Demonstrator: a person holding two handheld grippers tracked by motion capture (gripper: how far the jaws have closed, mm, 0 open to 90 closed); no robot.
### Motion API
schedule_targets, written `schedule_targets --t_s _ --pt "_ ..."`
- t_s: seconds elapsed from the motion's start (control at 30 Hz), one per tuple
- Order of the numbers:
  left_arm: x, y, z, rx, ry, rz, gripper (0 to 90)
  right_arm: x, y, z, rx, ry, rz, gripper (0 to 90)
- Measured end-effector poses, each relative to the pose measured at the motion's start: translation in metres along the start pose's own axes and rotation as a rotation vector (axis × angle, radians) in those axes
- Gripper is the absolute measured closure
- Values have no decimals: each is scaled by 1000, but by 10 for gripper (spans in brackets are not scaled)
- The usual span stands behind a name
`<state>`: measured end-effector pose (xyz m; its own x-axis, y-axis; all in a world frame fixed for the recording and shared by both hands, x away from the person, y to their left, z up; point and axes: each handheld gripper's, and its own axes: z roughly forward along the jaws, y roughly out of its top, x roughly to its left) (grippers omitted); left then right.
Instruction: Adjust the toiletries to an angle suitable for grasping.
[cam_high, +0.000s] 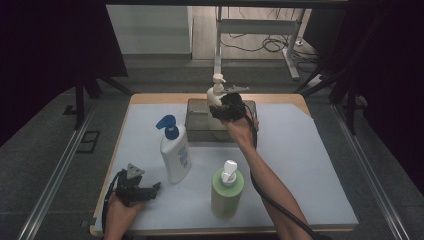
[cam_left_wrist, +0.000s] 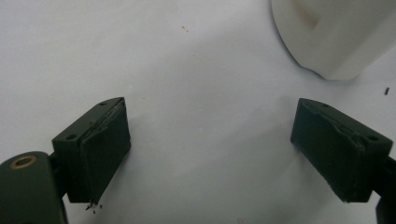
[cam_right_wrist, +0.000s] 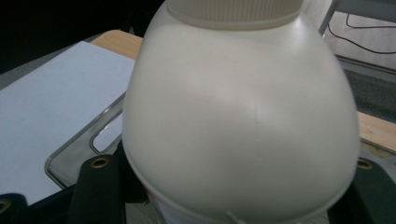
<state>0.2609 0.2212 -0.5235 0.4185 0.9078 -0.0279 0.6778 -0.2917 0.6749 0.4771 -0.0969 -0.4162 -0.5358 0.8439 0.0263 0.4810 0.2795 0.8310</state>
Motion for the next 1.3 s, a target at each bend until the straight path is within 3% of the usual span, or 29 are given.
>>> schedule_targets --t_s 0.4,0.6,0.93,1.3 --pt "0 0 0 0 0 -1 115 0 -10 -5 9 14 -33 348" --pt "0 0 0 0 -1 -2 115 -1 -7 -7 43 24 -74 343" --pt "0 0 0 0 0 -2 115 -4 -13 -20 32 35 -91 340" --pt "0 0 0 -1 1 -1 115 -13 -25 -46 17 87 -62 392"
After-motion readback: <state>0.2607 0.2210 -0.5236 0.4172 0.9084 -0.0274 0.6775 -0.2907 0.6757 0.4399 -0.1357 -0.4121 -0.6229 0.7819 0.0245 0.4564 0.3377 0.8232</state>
